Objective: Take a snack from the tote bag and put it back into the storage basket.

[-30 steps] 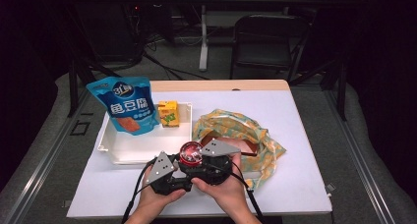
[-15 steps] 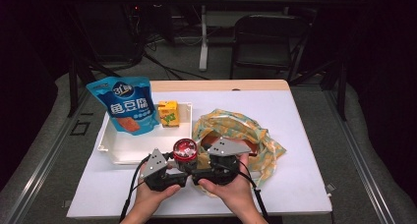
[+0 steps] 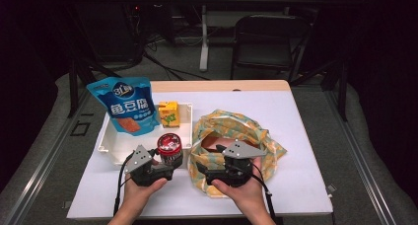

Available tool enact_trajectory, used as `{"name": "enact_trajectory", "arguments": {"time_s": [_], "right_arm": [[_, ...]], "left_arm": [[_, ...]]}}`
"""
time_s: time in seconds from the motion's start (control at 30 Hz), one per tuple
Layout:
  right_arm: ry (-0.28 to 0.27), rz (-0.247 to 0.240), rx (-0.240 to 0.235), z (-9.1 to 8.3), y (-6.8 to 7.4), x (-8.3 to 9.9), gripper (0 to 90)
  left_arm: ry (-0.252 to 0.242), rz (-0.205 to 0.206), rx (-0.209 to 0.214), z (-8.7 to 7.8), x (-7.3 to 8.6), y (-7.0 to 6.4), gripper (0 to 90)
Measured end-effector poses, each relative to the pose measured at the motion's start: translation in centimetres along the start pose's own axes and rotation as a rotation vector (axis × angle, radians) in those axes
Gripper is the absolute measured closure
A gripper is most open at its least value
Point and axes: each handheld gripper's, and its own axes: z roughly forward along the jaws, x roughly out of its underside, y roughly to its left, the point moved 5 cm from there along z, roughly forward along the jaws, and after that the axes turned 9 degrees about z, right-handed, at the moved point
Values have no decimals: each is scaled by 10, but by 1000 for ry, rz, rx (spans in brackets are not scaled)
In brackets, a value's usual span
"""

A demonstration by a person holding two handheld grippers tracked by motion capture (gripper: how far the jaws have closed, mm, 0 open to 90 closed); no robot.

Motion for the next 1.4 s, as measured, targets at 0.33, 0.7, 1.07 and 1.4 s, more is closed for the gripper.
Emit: {"name": "enact_trajectory", "arguments": {"time_s": [0.33,0.7,1.07,1.4], "right_arm": [[-7,24,46,-15,-20,9,186],[-11,40,79,-25,-34,17,192],[-19,45,107,-27,-41,21,199],[-20,46,118,-29,-44,22,204]], "left_arm": [[15,-42,-70,-5,9,26,258],[95,-62,-104,11,26,40,259],[201,-91,-107,35,41,47,259],[306,-106,-150,49,45,52,259]]}}
